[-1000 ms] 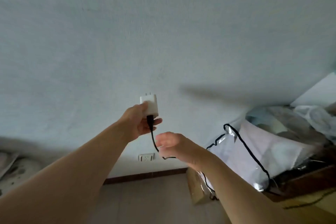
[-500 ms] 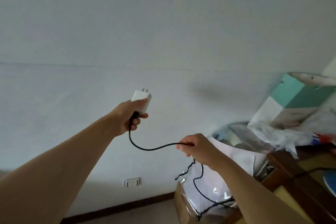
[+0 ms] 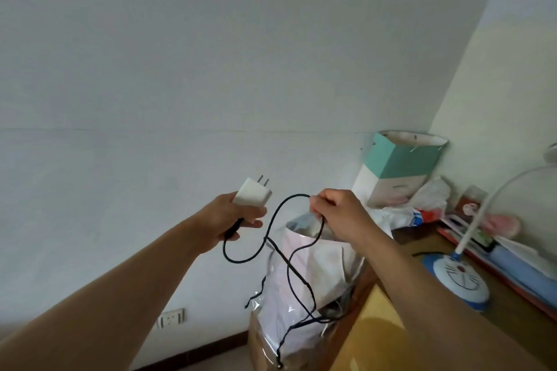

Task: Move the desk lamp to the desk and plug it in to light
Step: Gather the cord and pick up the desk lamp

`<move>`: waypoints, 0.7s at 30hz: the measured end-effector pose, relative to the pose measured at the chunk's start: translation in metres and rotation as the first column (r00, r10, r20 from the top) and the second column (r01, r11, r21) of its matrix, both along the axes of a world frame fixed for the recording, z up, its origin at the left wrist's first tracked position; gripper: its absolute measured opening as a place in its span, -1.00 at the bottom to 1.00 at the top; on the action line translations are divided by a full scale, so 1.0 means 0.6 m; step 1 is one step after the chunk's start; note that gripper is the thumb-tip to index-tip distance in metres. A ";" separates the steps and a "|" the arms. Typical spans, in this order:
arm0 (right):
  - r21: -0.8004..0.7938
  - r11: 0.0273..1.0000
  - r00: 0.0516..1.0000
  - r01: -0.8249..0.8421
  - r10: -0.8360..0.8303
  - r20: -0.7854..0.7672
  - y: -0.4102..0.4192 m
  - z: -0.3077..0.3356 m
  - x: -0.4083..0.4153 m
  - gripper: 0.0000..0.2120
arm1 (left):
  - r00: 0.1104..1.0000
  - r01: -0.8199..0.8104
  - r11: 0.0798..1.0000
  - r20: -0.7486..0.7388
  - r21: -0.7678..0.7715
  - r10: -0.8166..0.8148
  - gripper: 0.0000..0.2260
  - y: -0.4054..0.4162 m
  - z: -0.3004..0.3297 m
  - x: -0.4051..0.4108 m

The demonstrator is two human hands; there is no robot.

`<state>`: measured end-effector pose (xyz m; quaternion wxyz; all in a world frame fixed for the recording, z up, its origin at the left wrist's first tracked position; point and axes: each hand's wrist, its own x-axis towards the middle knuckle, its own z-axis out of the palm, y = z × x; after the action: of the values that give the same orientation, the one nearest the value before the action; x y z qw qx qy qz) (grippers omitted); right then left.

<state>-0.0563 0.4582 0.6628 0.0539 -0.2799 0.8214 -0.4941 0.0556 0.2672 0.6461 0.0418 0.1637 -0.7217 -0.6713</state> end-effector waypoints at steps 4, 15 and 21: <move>-0.025 0.999 0.999 -0.024 0.023 -0.035 0.037 0.039 0.016 -0.76 | 0.994 0.097 0.995 -0.046 -0.020 -0.098 -0.47 0.082 0.021 -0.010; -0.292 0.956 1.000 -0.018 0.020 0.002 0.099 0.110 0.030 -0.78 | 0.952 0.253 0.967 -0.184 0.021 -0.245 -0.66 0.195 0.053 -0.026; -0.414 0.910 0.999 -0.004 0.020 0.033 0.109 0.115 0.016 -0.83 | 0.955 0.189 0.981 -0.242 0.040 -0.174 -0.65 0.194 0.067 -0.056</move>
<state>-0.0468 0.5237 0.7316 0.0116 -0.2809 0.6952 -0.6616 0.0222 0.3834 0.6865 0.0610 0.0166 -0.7021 -0.7092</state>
